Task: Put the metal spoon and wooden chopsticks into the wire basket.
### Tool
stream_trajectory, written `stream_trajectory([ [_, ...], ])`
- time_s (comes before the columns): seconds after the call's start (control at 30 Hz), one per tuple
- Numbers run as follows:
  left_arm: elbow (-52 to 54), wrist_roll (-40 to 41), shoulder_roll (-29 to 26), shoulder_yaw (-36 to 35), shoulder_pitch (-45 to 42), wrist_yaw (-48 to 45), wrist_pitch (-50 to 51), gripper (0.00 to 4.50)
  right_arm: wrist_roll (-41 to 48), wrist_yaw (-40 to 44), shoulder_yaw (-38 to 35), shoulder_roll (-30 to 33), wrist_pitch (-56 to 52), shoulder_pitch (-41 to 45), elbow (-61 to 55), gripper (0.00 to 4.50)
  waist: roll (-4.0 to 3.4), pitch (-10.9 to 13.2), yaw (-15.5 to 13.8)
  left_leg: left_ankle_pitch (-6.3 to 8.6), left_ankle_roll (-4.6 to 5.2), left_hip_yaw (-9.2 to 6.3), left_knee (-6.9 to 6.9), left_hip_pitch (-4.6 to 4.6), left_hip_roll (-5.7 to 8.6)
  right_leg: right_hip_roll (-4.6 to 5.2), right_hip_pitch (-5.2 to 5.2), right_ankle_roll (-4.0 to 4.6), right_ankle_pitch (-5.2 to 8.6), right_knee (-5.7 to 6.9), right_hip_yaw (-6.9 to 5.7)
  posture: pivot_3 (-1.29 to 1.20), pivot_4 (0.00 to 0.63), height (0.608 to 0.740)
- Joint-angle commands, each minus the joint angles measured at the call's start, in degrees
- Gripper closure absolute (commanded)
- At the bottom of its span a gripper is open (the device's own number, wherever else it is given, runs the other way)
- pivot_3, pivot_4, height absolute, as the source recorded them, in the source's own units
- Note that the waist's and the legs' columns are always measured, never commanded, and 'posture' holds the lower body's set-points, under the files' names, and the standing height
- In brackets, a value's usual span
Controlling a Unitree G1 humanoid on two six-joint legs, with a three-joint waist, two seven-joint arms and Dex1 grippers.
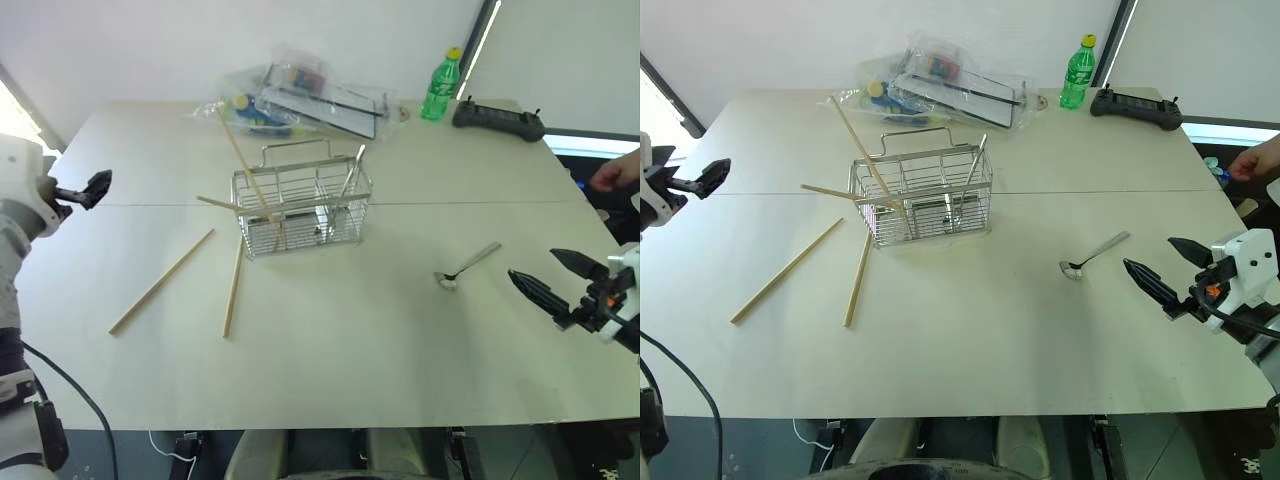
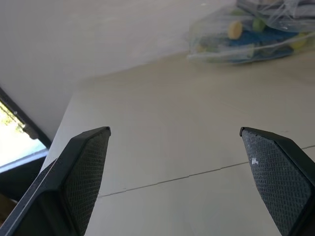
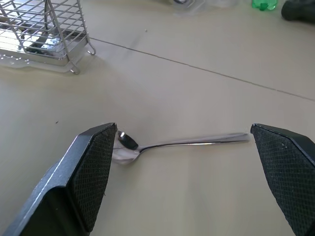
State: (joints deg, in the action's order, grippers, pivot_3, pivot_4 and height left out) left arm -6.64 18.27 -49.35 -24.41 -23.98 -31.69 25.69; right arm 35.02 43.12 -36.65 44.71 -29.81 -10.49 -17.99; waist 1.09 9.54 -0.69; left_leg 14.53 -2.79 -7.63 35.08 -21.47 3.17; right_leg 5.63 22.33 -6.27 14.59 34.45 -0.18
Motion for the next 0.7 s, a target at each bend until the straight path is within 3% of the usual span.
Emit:
stream_trajectory([
  [0.03, 6.50, 1.44, 0.00, -0.85, 1.44, -0.67, 0.41, 0.05, 0.43, 0.11, -1.80, 1.97, -0.15, 1.68, 0.19, 0.00, -0.02, -0.01, 0.06, 0.00, 0.00, 0.00, -0.01, 0.01, 0.00, 0.01, 0.02, 0.00, 0.00, 0.00, 0.04, 0.00, 0.150, 0.738],
  [0.2, 7.97, 2.83, 0.51, -0.77, 2.48, -1.90, 1.24, 0.05, -0.47, 0.70, -1.41, 2.49, 0.51, 1.74, 0.38, 0.00, -0.04, -0.02, -0.02, 0.00, 0.00, 0.02, -0.05, 0.01, -0.03, -0.05, 0.04, -0.04, -0.03, 0.02, 0.02, 0.00, 0.150, 0.738],
  [0.33, 12.45, 10.81, -0.41, -1.19, 2.19, -7.84, 7.81, 0.05, -2.33, 4.86, 0.90, 6.33, 1.95, 3.29, 1.13, 0.00, -0.04, -0.01, 0.03, 0.00, 0.01, 0.09, 0.06, 0.01, -0.01, -0.04, -0.01, 0.03, -0.01, 0.01, 0.03, 0.00, 0.150, 0.738],
  [0.47, 22.37, 22.12, -2.15, -0.25, 3.40, -15.77, 16.09, 0.05, -3.26, 13.31, 7.57, 13.92, 3.68, 11.03, 5.02, 0.00, -0.05, 0.02, 0.48, -0.01, 0.02, 0.17, 0.15, 0.02, -0.03, -0.03, -0.03, 0.09, -0.06, 0.01, 0.05, 0.00, 0.150, 0.738],
  [0.7, 34.03, 32.30, -4.24, 4.00, 4.29, -22.29, 21.79, 0.05, -4.78, 31.98, 24.10, 21.62, 7.03, 28.13, 13.08, 0.00, -0.18, 0.09, 1.39, -0.01, 0.02, 0.19, 0.05, 0.04, -0.09, -0.08, -0.01, 0.11, -0.05, -0.01, 0.04, 0.00, 0.150, 0.738],
])
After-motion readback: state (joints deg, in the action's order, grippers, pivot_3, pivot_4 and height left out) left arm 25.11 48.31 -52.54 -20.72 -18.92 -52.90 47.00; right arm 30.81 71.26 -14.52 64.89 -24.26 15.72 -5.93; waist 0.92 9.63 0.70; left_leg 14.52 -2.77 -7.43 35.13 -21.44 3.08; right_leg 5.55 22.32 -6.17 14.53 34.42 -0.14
